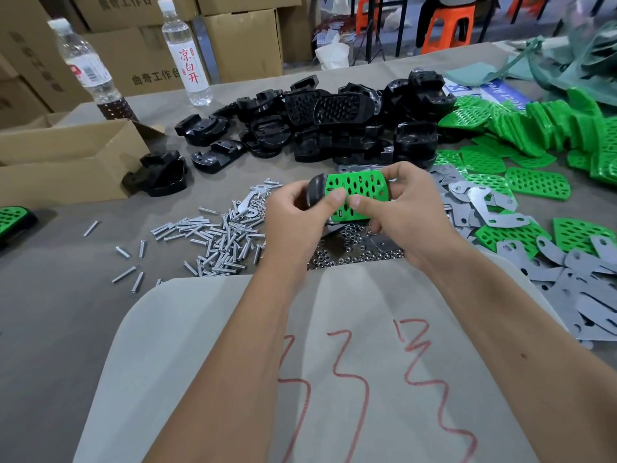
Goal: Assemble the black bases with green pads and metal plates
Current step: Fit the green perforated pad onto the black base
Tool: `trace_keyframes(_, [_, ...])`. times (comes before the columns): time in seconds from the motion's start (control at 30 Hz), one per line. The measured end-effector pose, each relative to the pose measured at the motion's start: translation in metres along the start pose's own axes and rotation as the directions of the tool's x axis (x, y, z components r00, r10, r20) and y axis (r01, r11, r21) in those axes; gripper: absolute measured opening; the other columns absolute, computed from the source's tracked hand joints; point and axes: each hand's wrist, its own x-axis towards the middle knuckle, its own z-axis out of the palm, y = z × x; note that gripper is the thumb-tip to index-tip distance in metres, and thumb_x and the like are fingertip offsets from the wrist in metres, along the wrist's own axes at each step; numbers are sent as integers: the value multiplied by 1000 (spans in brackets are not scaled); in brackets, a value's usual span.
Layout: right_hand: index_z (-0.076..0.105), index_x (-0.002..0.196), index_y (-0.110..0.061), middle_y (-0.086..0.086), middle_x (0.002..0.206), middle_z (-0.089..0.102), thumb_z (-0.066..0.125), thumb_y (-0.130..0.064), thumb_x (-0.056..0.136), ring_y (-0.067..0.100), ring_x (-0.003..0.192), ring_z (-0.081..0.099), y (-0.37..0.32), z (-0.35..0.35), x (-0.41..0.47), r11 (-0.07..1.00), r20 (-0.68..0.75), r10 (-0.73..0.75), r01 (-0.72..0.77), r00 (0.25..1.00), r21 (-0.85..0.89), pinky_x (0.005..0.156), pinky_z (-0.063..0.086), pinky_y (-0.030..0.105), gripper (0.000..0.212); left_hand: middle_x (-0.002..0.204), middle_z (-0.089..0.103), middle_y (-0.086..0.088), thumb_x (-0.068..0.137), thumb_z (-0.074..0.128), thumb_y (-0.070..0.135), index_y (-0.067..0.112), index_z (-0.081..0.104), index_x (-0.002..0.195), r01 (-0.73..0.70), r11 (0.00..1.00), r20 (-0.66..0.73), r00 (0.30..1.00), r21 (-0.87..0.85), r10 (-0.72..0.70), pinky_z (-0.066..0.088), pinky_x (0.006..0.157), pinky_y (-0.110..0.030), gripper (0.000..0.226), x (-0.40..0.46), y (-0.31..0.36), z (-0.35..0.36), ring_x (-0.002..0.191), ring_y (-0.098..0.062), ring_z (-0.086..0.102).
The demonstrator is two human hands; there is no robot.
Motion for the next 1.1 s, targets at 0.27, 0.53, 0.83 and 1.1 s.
trace_keyframes(0.27, [62,105,-26,0,82,70,101,-42,57,10,63,66,1,-14,2,994,-51,12,-17,999,-103,54,58,36,63,87,78,-6,86,80,2,11,72,96,78,992,50,996,-97,-73,61,67,-33,16,5,-1,-2,80,-22,77])
trace_keyframes(0.53, [69,118,-5,16,110,77,81,-34,80,32,106,73,-10,-18,-1,965,258,9,-76,966,251,100,56,52,49,98,75,-16,91,71,1,-4,70,115,136,968,179,979,-213,-98,62,79,-44,24,5,3,-2,87,-27,72])
trace_keyframes(0.83, [62,106,-5,22,108,72,76,-11,81,30,95,73,-15,-10,-7,906,269,40,-149,962,397,82,63,41,30,86,76,-8,100,63,13,10,76,92,190,929,126,979,-316,-158,56,56,-30,15,3,3,2,74,-20,72])
trace_keyframes(1.1, [65,112,-9,12,101,71,76,-11,75,24,92,71,-11,-6,-7,870,280,-21,-121,960,478,83,62,40,39,96,74,-14,98,63,11,2,74,104,226,882,155,972,-414,-176,62,79,-40,15,1,7,3,86,-25,71])
